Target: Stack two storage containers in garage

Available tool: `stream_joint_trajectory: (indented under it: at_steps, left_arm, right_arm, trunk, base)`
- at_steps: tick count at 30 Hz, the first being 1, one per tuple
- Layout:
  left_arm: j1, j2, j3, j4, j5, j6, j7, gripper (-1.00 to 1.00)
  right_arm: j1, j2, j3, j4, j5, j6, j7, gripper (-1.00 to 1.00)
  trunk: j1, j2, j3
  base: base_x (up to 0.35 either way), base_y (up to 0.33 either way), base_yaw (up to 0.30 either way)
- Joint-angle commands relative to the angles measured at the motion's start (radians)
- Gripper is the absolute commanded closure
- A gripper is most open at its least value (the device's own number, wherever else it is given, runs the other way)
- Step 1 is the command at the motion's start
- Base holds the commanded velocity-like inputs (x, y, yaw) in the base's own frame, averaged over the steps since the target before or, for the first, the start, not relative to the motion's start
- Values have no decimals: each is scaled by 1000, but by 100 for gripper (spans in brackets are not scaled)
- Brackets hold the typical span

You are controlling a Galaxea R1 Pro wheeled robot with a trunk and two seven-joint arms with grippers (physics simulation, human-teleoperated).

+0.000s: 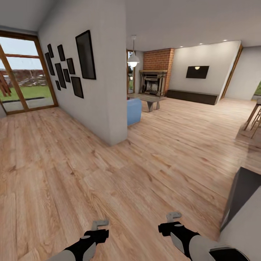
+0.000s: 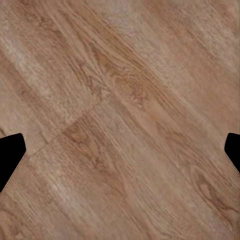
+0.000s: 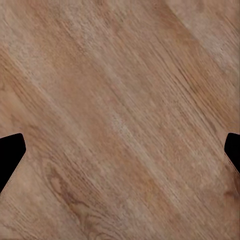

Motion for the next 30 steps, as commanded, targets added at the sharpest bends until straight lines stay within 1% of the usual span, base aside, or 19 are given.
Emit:
stream_joint_trajectory:
  at_steps: [1,8,14,24,30]
  left_arm:
    - [-1,0,5,2,1,-4,2,-100]
    - [-1,0,5,1,1,-4,2,-100]
    - [-1,0,5,1,1,-4,2,-100]
    - [-1,0,5,1,1,-4,2,-100]
    - [-1,0,5,1,1,-4,2,-100]
  right_arm:
    - [-1,0,7,1,2,3,-4,-100]
    - [-1,0,7,1,2,3,-4,-100]
    - [-1,0,7,2,4,-40,-3,-100]
    - [-1,0,7,3,4,-49,-2,-100]
    - [-1,0,7,3,4,-49,-1,-100]
  trunk:
    - [1,0,-1]
    - [1,0,-1]
    - [1,0,-1]
    - [1,0,-1]
    - [1,0,-1]
  base:
    - [345,0,0]
    - [345,0,0]
    - [345,0,0]
    - [345,0,-3]
    - [345,0,-167]
